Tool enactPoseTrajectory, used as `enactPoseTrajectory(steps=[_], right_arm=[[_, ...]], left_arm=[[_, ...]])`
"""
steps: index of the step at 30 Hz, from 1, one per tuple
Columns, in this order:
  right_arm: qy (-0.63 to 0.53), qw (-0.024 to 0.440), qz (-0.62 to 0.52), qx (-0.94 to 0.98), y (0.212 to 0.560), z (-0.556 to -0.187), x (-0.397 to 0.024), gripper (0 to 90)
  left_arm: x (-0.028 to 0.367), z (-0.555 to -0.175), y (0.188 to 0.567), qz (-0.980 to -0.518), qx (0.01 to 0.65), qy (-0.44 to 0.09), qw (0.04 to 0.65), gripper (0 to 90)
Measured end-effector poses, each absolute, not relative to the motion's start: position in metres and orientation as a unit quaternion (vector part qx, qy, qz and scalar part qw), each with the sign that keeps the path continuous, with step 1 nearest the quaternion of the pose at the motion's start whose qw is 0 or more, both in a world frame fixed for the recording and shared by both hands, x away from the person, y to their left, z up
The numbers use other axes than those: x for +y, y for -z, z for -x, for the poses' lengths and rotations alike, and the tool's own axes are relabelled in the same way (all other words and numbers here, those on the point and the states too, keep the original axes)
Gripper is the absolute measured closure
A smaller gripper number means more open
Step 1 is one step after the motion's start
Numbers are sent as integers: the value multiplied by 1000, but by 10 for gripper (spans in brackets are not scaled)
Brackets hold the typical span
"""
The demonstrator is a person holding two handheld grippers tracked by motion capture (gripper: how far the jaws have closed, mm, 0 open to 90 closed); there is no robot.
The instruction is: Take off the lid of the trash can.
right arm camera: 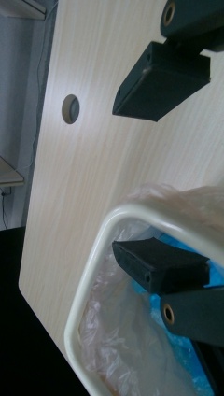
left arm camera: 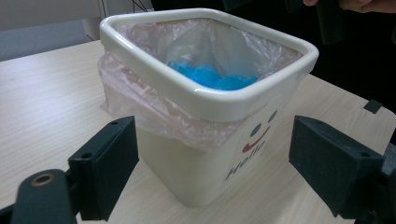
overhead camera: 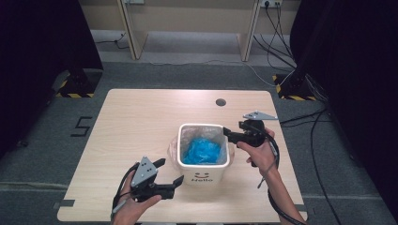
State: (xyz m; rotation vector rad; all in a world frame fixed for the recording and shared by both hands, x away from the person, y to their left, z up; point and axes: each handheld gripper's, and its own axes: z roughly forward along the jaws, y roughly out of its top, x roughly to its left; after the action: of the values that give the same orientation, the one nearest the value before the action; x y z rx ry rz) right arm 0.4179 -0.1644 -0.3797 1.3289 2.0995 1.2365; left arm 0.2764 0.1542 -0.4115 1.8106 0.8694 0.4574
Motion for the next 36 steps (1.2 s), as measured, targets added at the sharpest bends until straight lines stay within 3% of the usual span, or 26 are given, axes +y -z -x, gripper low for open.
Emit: enactPoseTrajectory(steps=[30,36], right_arm=[[-401,167,-435,789,388,-439,-136,534],[-389,164,-418,804,389,-435,-133,614]], left_arm=[[132,-298,415,-777,350,-201,482,150],[129,-301,420,-782,349,-206,473,150]])
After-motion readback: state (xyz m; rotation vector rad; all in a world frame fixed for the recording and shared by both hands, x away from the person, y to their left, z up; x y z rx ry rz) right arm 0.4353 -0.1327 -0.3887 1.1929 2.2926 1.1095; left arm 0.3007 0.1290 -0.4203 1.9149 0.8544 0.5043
